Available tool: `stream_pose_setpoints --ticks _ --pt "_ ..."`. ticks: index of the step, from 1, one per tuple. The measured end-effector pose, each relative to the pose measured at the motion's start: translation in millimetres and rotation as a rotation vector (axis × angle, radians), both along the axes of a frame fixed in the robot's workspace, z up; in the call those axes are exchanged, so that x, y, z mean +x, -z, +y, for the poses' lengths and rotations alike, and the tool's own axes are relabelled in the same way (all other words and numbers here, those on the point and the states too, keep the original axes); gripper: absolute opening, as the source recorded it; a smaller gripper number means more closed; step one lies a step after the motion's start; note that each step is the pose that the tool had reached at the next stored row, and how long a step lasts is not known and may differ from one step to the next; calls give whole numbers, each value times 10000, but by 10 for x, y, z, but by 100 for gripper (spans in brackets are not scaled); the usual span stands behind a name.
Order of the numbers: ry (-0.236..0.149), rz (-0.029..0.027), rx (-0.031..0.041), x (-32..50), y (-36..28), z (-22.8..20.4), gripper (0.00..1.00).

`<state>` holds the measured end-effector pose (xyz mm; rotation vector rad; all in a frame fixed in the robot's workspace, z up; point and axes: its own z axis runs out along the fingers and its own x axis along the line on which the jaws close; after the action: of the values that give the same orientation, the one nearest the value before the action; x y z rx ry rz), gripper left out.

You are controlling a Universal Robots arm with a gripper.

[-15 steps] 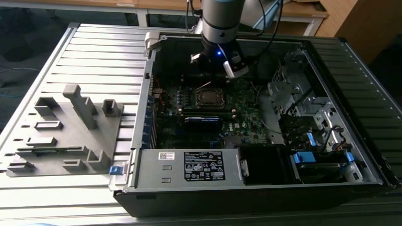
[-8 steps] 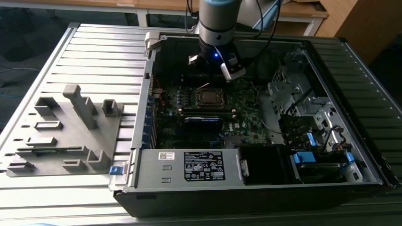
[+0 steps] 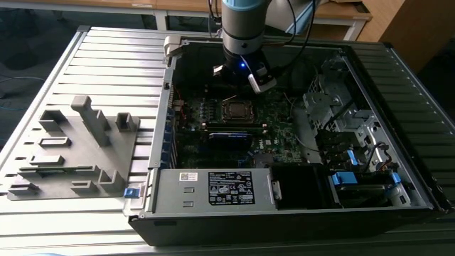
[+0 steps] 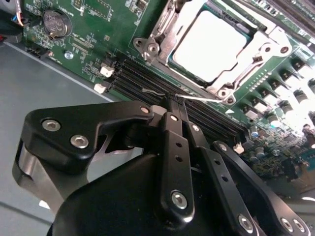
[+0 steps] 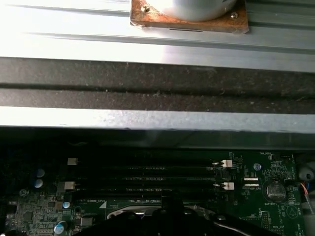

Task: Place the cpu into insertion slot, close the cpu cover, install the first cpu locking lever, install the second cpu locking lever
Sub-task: 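Install the first cpu locking lever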

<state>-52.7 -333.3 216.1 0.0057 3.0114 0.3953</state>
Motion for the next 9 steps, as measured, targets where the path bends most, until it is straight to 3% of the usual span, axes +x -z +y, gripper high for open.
stream_pose_setpoints --ticks 6,9 --pt "42 -4 3 0 6 0 11" --pt "518 -2 0 0 19 0 11"
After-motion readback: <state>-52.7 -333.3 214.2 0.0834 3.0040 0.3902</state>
